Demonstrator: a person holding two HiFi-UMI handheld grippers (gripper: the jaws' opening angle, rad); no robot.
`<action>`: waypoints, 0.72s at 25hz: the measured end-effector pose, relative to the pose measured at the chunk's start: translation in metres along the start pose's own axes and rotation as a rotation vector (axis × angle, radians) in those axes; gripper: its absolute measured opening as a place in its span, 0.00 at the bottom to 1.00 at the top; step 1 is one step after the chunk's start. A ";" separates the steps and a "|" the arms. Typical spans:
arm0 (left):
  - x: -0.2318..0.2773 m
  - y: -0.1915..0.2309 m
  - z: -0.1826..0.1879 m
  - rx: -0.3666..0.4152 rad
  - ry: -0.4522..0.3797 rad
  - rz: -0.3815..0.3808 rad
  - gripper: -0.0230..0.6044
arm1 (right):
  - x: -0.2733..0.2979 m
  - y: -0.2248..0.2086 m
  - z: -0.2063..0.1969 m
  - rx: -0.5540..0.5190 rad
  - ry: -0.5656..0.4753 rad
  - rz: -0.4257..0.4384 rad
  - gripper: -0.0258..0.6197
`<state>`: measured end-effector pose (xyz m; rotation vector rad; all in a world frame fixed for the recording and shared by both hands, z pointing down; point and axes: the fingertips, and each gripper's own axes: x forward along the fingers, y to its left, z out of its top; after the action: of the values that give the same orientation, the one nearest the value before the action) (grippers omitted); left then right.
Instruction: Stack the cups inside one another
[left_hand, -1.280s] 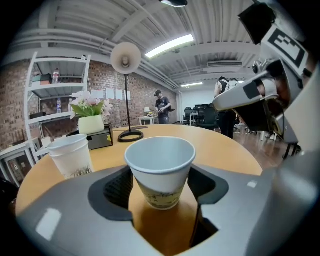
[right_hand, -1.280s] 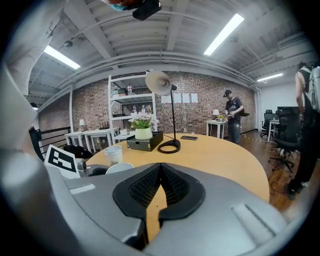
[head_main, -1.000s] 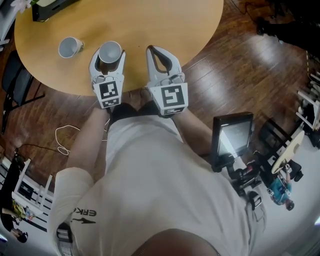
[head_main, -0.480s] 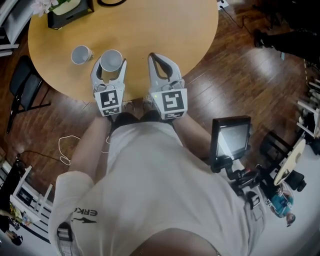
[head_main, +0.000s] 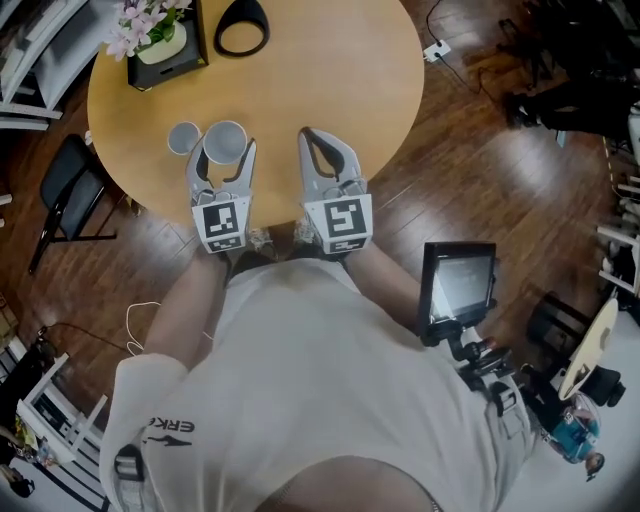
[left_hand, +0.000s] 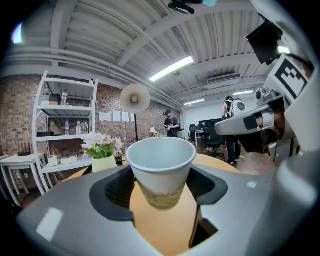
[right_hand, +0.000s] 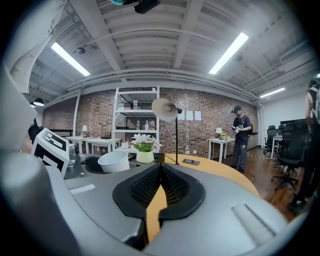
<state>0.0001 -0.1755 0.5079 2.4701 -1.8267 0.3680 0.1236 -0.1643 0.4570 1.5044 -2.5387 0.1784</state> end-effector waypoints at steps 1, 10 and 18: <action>0.000 0.002 0.005 0.001 -0.009 0.002 0.56 | 0.001 0.000 0.004 -0.003 -0.010 0.000 0.06; 0.004 0.026 0.049 0.021 -0.116 0.025 0.56 | 0.015 -0.003 0.041 -0.041 -0.111 -0.010 0.06; -0.031 0.029 0.103 0.051 -0.207 0.094 0.56 | -0.016 -0.001 0.082 -0.068 -0.197 0.010 0.06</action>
<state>-0.0190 -0.1738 0.3981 2.5478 -2.0401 0.1691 0.1243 -0.1671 0.3734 1.5542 -2.6723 -0.0567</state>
